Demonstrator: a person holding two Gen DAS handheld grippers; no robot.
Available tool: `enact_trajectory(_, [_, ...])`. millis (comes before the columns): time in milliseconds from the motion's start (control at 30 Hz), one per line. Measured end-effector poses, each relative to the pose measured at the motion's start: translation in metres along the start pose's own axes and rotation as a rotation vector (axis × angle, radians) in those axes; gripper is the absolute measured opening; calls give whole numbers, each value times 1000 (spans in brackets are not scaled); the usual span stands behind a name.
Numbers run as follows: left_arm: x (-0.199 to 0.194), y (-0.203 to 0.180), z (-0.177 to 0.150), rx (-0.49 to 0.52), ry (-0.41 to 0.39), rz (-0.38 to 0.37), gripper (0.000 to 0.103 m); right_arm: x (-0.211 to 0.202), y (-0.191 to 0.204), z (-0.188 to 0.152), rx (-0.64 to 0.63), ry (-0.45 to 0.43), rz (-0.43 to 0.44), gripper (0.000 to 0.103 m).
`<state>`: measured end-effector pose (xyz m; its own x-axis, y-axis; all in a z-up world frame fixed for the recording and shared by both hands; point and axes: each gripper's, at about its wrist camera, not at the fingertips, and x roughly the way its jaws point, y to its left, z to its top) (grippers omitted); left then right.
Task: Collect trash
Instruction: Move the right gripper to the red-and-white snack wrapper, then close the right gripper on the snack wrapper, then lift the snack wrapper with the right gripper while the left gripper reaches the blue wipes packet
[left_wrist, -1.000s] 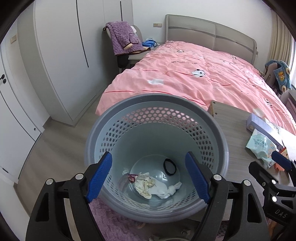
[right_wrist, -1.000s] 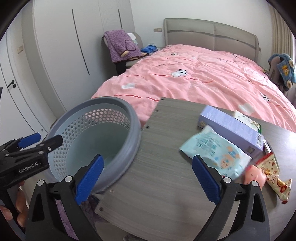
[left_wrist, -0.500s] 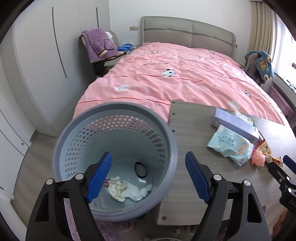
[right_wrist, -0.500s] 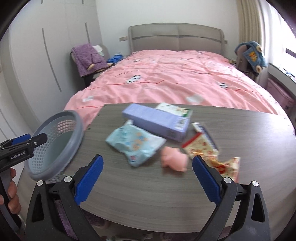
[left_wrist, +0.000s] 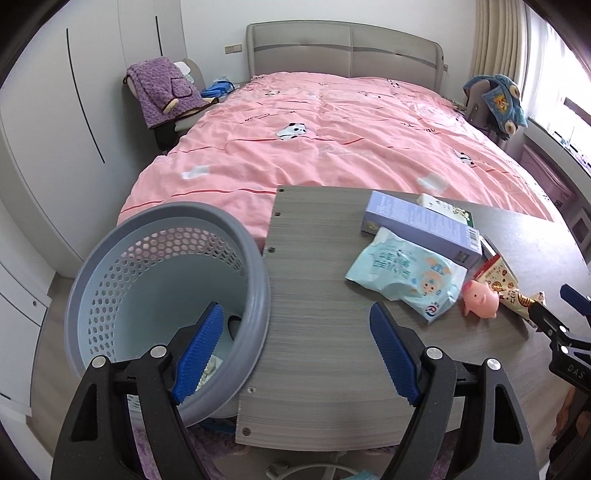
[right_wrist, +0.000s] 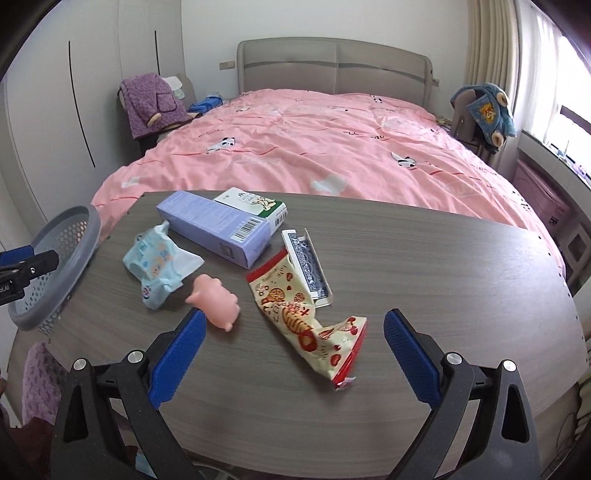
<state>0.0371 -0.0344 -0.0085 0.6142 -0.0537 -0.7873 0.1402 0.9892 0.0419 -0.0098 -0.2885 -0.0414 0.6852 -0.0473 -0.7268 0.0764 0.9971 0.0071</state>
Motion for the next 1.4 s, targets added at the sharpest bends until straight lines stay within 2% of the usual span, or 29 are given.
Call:
enact_trajectory(400, [2, -20, 2, 37, 15, 7, 78, 31, -2, 0, -67, 66, 2, 88])
enact_trajectory(800, [5, -19, -1, 29, 30, 1, 78, 49, 5, -7, -76, 130, 27, 67])
enact_trajectory(867, [6, -17, 0, 25, 30, -1, 78, 51, 6, -8, -68, 137, 37, 59])
enact_trajectory(1000, [6, -14, -1, 18, 31, -4, 78, 49, 10, -9, -57, 134, 56, 51])
enact_trajectory(1067, [7, -14, -2, 17, 32, -7, 78, 48, 12, -9, -53, 132, 66, 39])
enact_trajectory(1133, [7, -12, -3, 18, 33, -10, 78, 46, 14, -9, -40, 130, 78, 32])
enact_trajectory(1400, [10, -14, -6, 26, 45, -38, 78, 31, 16, -14, 35, 102, 118, 30])
